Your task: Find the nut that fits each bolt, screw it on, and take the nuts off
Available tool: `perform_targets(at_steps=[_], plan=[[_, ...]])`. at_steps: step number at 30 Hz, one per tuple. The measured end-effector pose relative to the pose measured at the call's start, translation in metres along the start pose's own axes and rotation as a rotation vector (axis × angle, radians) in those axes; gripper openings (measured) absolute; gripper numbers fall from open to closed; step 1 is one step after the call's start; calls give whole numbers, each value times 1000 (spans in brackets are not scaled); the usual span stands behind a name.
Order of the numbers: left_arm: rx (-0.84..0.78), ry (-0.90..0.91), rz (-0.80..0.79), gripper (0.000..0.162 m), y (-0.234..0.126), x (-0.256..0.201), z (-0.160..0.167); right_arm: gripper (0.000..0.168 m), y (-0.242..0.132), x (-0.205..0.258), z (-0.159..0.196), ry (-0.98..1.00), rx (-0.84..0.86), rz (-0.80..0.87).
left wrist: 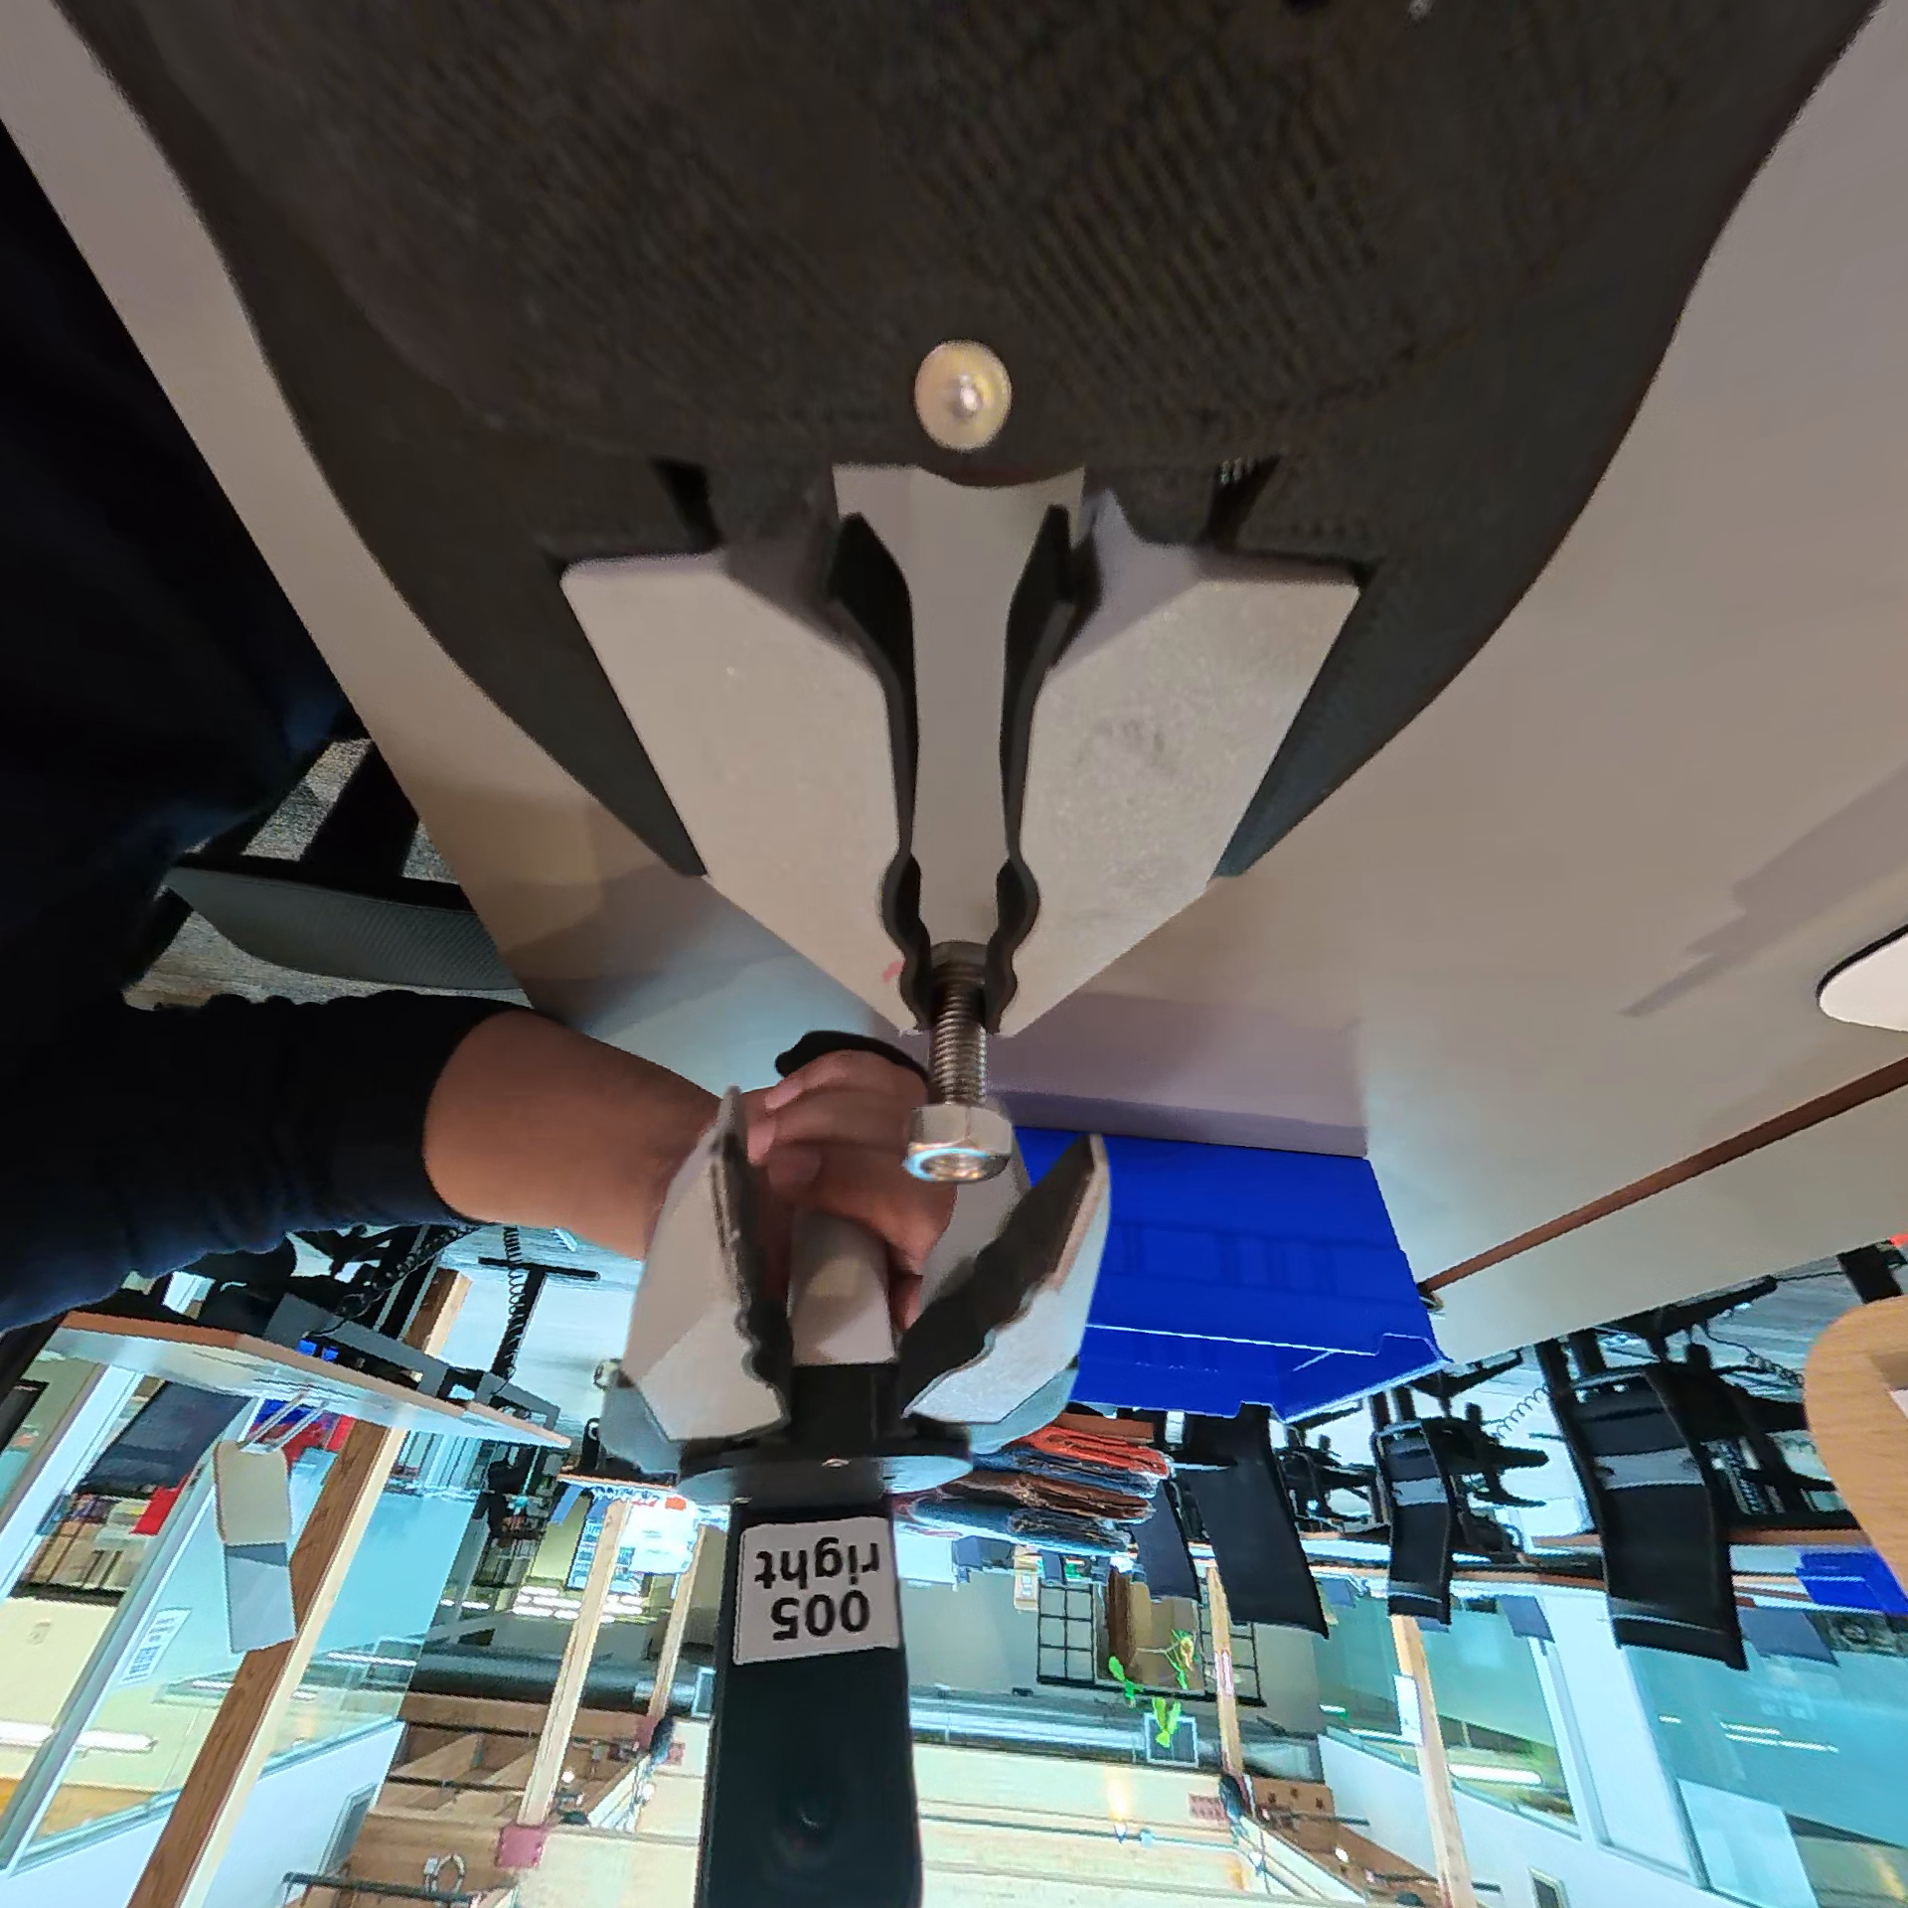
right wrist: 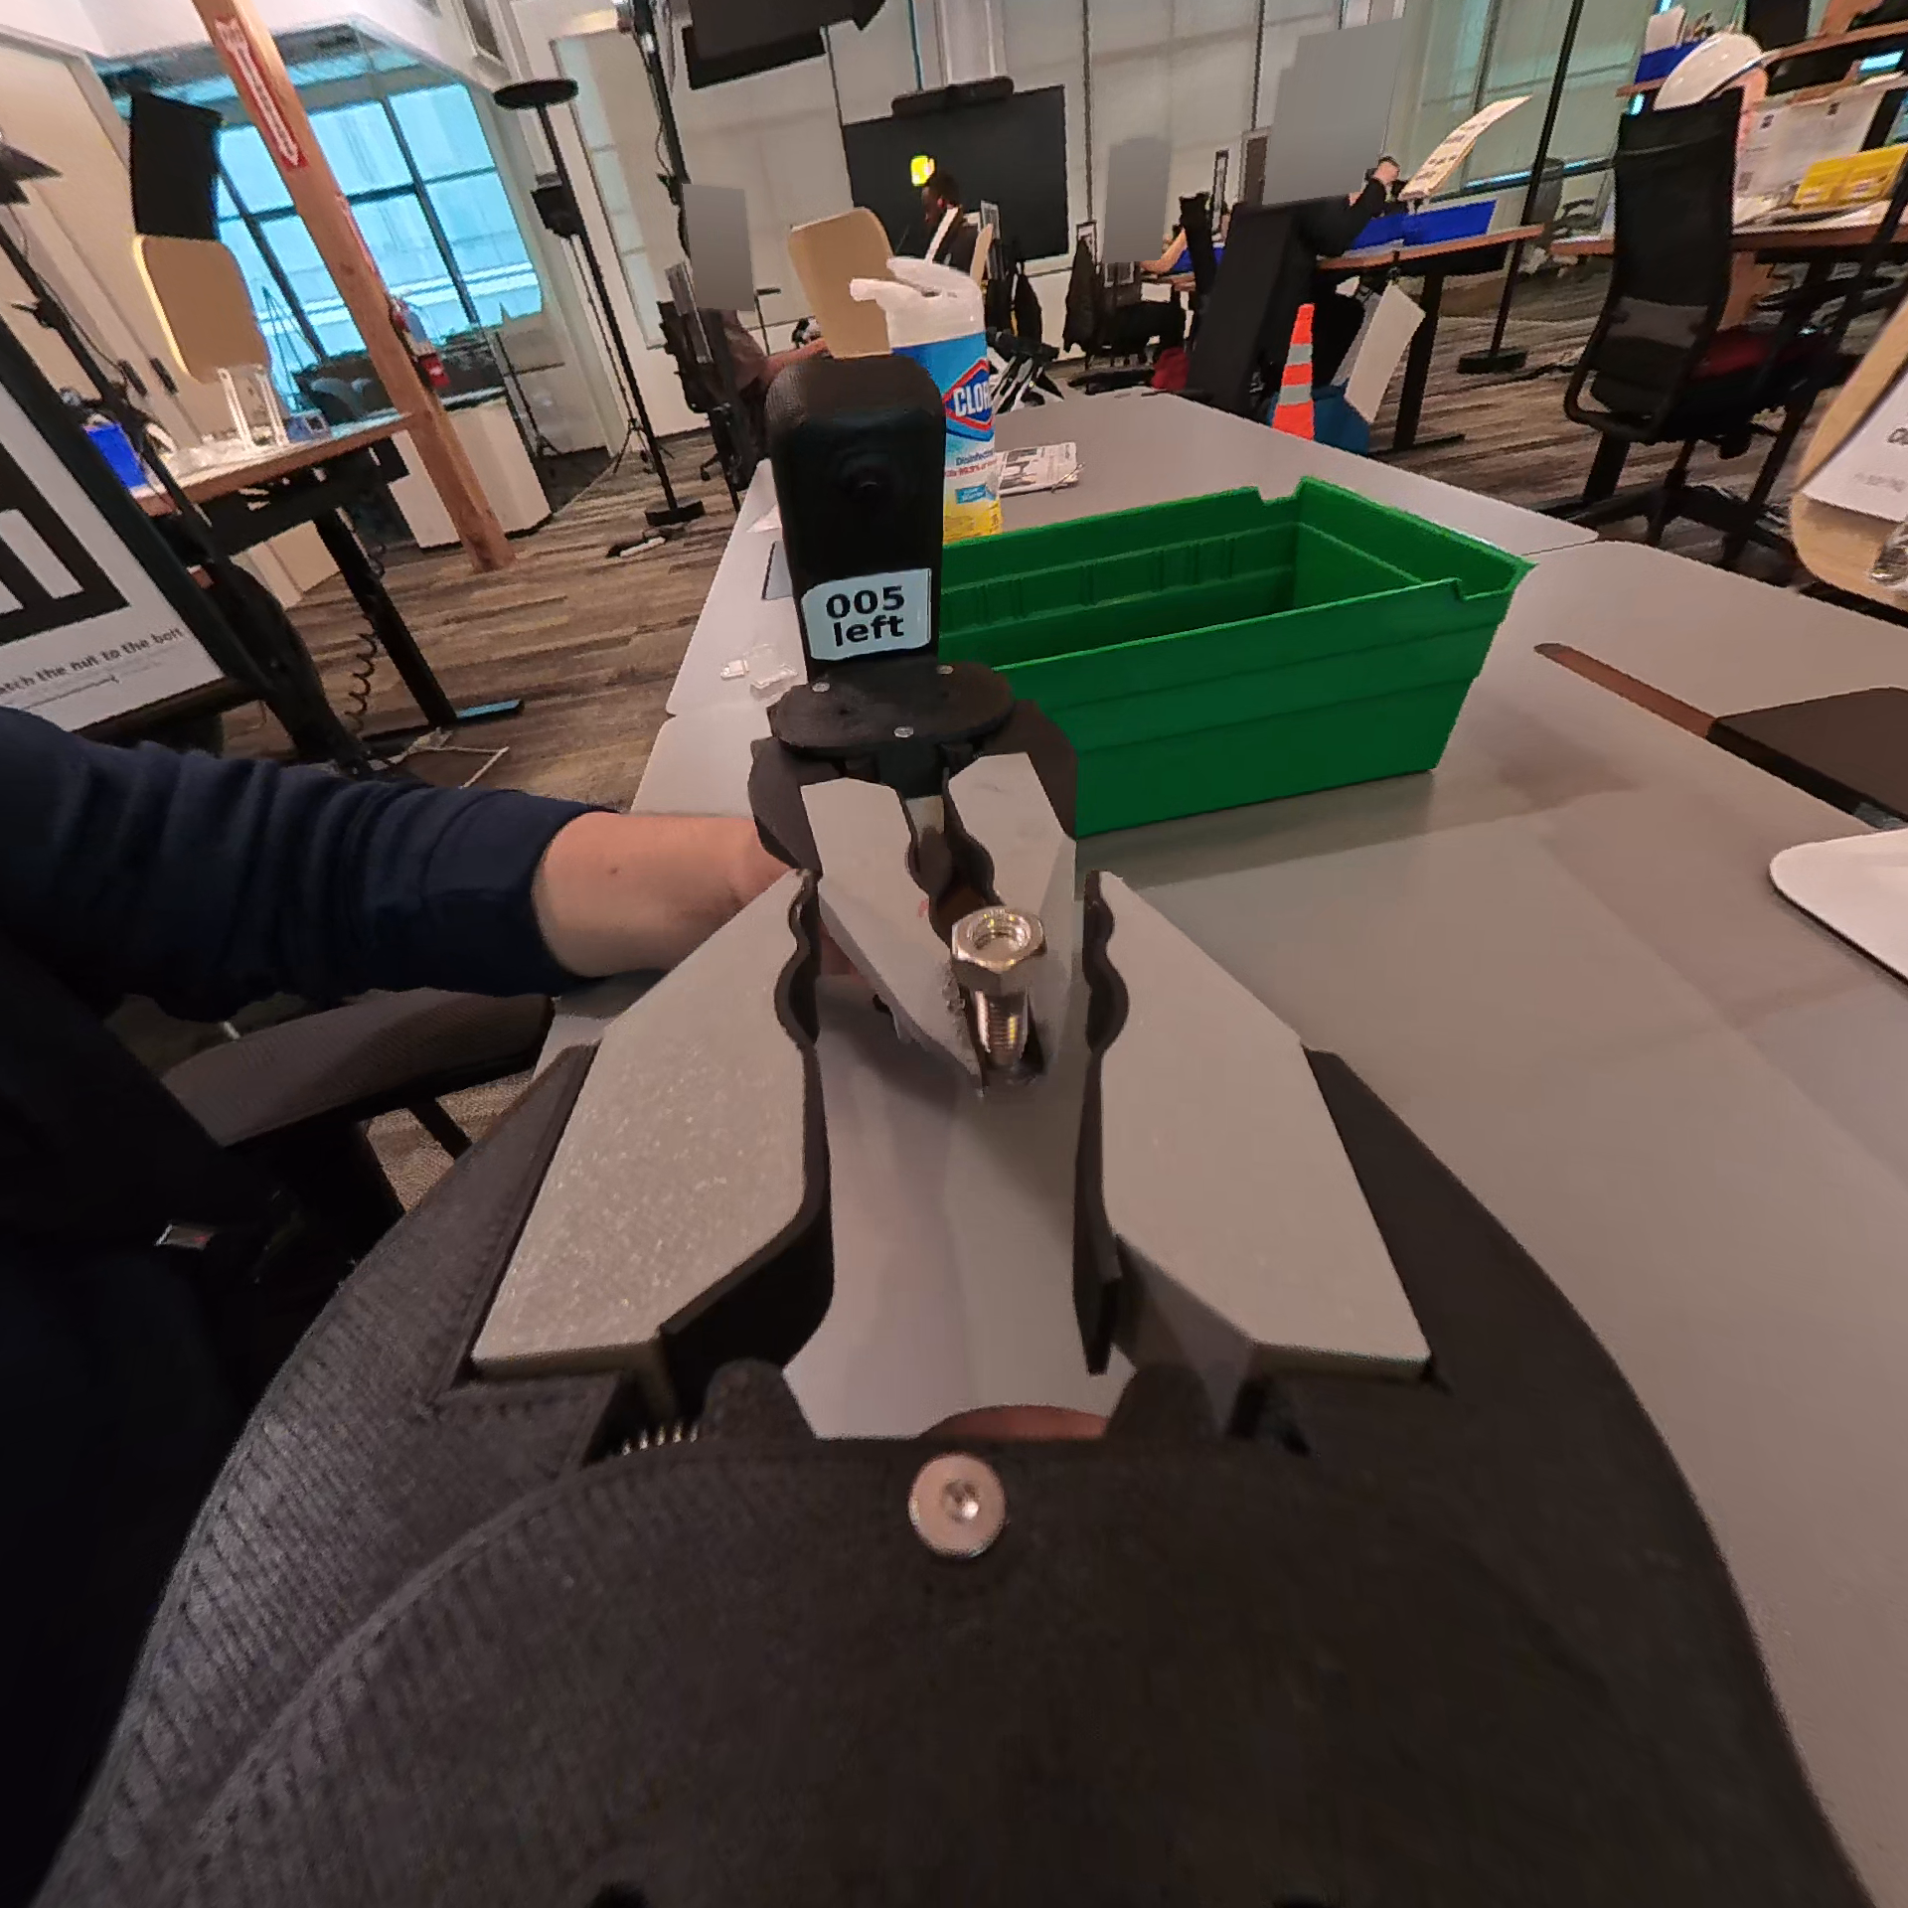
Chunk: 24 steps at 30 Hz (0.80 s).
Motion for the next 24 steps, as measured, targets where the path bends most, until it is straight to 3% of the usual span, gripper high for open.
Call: perform_targets(at_steps=[6, 11, 20, 22, 24], plan=[[32, -3, -50, 7, -2, 7, 3, 53, 8, 0, 8, -21, 32, 31], [9, -60, -64, 7, -6, 13, 1, 44, -7, -7, 13, 26, 17, 45], [-19, -82, -63, 7, -9, 17, 0, 53, 7, -6, 12, 25, 4, 63], [-17, -114, -115, 7, -16, 27, 2, 32, 0, -2, 11, 5, -5, 40], [-10, -112, -106, 7, -15, 26, 2, 35, -5, -6, 6, 20, -35, 61]])
Point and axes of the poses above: each gripper's, where its closed fingertips meet, y out along the fingers, z out of its underside, x = y × z across the jaws, the point moved 5 cm from there along -y, back along the fingers
